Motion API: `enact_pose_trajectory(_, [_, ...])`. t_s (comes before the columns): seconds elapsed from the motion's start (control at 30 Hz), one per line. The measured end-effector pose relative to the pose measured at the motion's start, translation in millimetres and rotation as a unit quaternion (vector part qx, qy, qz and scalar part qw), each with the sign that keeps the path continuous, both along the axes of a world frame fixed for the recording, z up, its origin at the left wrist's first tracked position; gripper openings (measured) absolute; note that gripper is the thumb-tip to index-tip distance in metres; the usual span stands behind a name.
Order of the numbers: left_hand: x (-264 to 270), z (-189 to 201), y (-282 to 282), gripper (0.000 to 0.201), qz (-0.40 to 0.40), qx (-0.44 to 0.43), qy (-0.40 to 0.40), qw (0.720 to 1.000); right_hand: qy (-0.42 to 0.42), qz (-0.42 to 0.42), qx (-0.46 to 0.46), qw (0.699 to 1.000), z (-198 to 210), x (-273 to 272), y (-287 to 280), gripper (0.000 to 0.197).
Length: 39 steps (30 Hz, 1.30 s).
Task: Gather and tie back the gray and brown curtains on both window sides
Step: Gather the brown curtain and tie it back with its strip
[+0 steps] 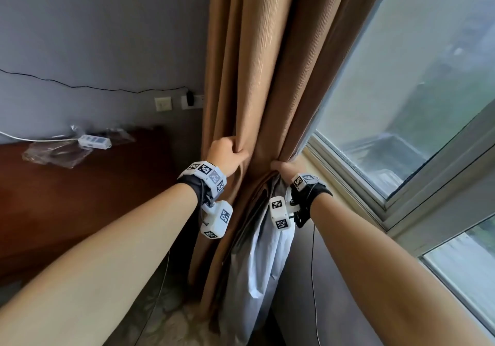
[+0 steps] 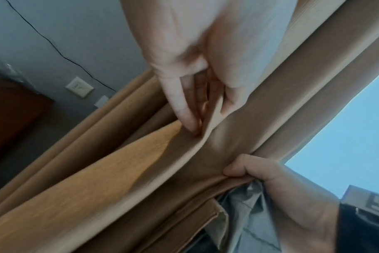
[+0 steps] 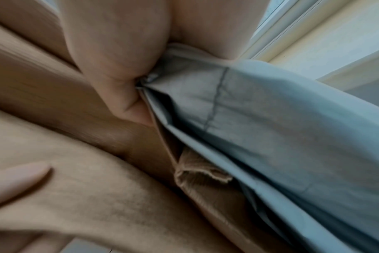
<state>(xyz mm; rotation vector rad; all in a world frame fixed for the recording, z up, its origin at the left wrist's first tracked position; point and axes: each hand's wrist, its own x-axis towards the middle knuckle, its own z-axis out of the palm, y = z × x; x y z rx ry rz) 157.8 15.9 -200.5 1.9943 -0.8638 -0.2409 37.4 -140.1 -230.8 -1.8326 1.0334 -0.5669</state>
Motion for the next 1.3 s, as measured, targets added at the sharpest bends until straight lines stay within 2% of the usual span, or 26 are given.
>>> enact_pose_trajectory(0.1, [-6, -2, -14, 0.019, -0.047, 0.008, 0.005, 0.999, -0.014, 0.013, -0.016, 1.0, 2, -3, 1, 0.039])
enact_pose_trajectory(0.23, [-10, -2, -30, 0.038, -0.12, 0.01, 0.112, 0.986, 0.006, 0.065, -0.037, 0.997, 1, -4, 5, 0.034])
enact_pose_trajectory(0.33, [-15, 6, -37, 0.025, -0.13, 0.009, 0.153, 0.98, -0.007, 0.12, -0.021, 0.992, 6, -6, 3, 0.039])
enact_pose_trajectory(0.4, [-13, 7, -40, 0.034, -0.126, 0.012, 0.17, 0.977, -0.049, 0.191, 0.013, 0.98, 10, -8, 2, 0.046])
enact_pose_trajectory(0.47, [-11, 6, -42, 0.021, -0.132, 0.025, 0.168, 0.977, -0.074, 0.232, 0.031, 0.97, 10, -8, 0, 0.053])
enact_pose_trajectory(0.57, [-17, 8, -48, 0.017, -0.142, 0.024, 0.206, 0.968, -0.031, 0.168, -0.011, 0.985, 2, 1, -7, 0.058])
enact_pose_trajectory(0.67, [-22, 8, -52, 0.023, -0.123, 0.004, 0.261, 0.958, 0.017, 0.091, -0.014, 0.996, -3, 5, -17, 0.049])
enact_pose_trajectory(0.73, [-18, 2, -50, 0.027, -0.084, 0.01, 0.24, 0.967, 0.032, 0.066, -0.011, 0.997, 0, 4, -21, 0.04])
enact_pose_trajectory(0.87, [1, -8, -45, 0.028, 0.076, -0.006, 0.14, 0.987, 0.028, 0.055, -0.016, 0.998, 1, 0, -30, 0.035])
enact_pose_trajectory(0.97, [7, -4, -50, 0.069, 0.104, 0.033, 0.088, 0.99, 0.033, 0.074, 0.003, 0.997, 4, -9, -36, 0.038])
enact_pose_trajectory(1.03, [8, -3, -58, 0.084, 0.084, 0.065, 0.077, 0.991, 0.028, 0.092, 0.01, 0.995, 8, -16, -37, 0.048])
enact_pose_trajectory(1.07, [9, -3, -63, 0.079, 0.078, 0.071, 0.067, 0.992, 0.024, 0.091, 0.01, 0.995, 8, -20, -38, 0.051])
enact_pose_trajectory(1.17, [9, 0, -77, 0.024, 0.102, 0.061, 0.004, 0.993, 0.022, 0.064, 0.018, 0.998, 11, -28, -43, 0.053])
enact_pose_trajectory(1.2, [10, 1, -79, 0.019, 0.114, 0.05, -0.006, 0.992, 0.021, 0.054, 0.025, 0.998, 12, -30, -44, 0.048])
enact_pose_trajectory(1.3, [17, 4, -75, 0.025, 0.111, 0.024, -0.001, 0.993, 0.019, 0.004, 0.018, 1.0, 14, -31, -49, 0.03])
